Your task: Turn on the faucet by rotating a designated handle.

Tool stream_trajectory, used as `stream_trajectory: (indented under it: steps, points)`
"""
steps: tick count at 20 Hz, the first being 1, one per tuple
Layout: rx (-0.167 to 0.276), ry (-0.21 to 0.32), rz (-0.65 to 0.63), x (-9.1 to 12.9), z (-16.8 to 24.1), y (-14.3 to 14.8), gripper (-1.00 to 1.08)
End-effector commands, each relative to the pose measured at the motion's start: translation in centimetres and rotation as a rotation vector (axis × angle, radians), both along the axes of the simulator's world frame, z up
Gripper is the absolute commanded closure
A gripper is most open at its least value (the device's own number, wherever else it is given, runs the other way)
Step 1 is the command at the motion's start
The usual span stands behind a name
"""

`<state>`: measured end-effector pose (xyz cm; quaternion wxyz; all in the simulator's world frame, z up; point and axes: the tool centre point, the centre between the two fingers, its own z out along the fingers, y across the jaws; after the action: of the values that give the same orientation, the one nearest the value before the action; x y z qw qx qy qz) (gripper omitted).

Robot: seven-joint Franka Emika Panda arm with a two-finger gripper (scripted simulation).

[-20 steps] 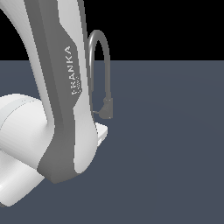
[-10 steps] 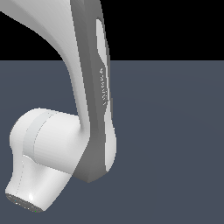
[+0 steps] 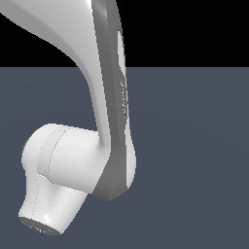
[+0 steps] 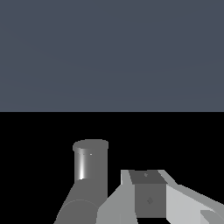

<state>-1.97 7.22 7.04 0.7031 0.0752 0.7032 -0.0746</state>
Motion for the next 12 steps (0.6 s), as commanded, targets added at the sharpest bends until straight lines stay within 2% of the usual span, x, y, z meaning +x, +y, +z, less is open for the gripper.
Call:
stream_trajectory:
  steps: [1,12]
  points:
    - [-0.001,0.0,0.001,0.0,0.0,0.0,1.08]
    - [-0.001,0.0,0.001,0.3,3.4,1.1,1.08]
